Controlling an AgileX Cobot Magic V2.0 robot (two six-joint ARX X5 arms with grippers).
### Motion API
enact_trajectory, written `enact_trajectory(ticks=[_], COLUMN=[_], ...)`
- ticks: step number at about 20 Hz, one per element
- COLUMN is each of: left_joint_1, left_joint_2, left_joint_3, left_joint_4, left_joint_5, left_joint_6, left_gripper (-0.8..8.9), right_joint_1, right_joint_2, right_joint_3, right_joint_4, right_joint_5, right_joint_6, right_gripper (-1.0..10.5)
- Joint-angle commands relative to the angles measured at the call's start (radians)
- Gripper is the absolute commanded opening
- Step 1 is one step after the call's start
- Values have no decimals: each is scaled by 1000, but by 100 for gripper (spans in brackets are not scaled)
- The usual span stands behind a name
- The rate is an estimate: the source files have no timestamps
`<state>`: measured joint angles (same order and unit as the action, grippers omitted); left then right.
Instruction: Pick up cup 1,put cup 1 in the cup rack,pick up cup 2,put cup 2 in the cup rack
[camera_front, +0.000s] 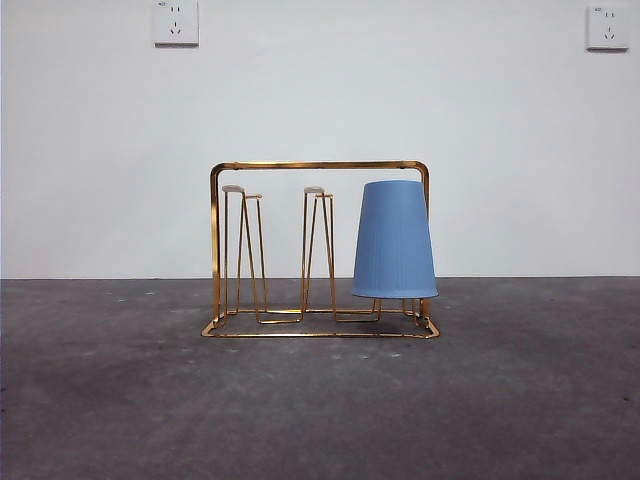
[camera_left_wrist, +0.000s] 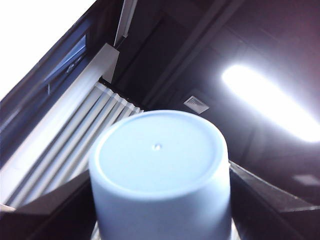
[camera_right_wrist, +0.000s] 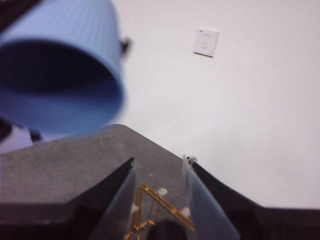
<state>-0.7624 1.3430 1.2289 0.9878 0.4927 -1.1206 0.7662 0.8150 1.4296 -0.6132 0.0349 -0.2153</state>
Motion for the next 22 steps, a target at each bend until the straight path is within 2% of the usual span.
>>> enact_trajectory(ticks=[1, 3, 4, 6, 8, 10, 16, 22], left_joint_1=[42, 71, 79, 78, 75, 74, 77, 94], left_joint_2=[-55, -129, -179, -267, -325, -339, -289, -226], left_joint_3=[-3, -3, -3, -3, -3, -3, -53, -185], left_joint_4=[-137, -380, -553, -858, -1069, -1185, -1185, -1018], left_joint_5=[36, 19, -42, -246, -476, -641, -731, -748], left_joint_6=[109, 299, 446, 711, 916, 1045, 1134, 1133], left_gripper=[-6, -6, -6, -6, -6, -6, -6, -6], right_joint_1=[-1, -1, -1, -1, -1, -1, -1, -1], right_joint_2=[-42, -74, -90, -112, -120, -119, -117, -118], right_joint_3=[-7, -7, -7, -7, -7, -7, -7, -7], right_joint_4=[-73, -151, -190, -245, -278, -298, -304, -317], right_joint_5=[18, 26, 26, 26, 26, 26, 26, 26], right_joint_6=[16, 39, 52, 60, 67, 85, 90, 93], right_gripper=[166, 166, 166, 165, 165, 165, 165, 164])
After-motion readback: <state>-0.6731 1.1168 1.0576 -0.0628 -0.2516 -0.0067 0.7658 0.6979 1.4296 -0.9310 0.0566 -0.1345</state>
